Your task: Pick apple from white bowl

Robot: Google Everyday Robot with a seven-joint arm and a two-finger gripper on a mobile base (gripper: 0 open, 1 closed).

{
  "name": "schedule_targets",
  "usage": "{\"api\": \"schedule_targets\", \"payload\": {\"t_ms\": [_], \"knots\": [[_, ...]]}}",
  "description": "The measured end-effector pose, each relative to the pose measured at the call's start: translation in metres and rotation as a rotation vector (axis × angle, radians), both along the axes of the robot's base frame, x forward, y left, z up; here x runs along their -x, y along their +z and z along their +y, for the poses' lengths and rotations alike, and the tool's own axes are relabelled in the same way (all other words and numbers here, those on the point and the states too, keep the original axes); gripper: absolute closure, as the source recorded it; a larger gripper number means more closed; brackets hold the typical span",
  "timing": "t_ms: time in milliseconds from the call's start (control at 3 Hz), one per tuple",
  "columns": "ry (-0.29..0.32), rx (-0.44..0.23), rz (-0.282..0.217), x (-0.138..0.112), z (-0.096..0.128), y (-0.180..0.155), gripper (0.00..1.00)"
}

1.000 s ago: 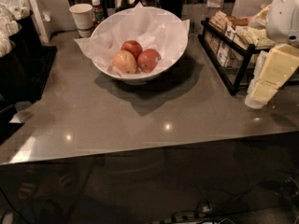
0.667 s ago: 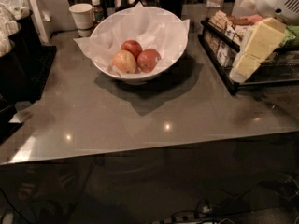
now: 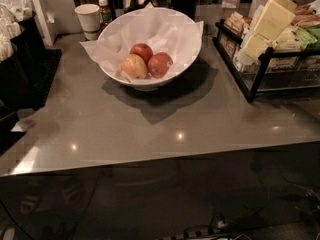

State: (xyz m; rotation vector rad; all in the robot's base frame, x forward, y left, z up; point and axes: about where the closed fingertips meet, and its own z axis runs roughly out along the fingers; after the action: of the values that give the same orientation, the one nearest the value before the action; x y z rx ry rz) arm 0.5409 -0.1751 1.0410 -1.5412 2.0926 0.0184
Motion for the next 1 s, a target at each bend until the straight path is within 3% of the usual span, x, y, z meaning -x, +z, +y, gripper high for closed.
{"api": "schedule_targets", "payload": {"t_ms": [333, 667, 1000], "knots": [[0.017, -0.016, 0.006, -0.009, 0.007, -0.005, 0.0], [0.048, -0.087, 0.036, -0.044, 0.033, -0.019, 0.0], [0.015, -0.167, 0.057, -0.085, 0.049, -0.033, 0.0]]}}
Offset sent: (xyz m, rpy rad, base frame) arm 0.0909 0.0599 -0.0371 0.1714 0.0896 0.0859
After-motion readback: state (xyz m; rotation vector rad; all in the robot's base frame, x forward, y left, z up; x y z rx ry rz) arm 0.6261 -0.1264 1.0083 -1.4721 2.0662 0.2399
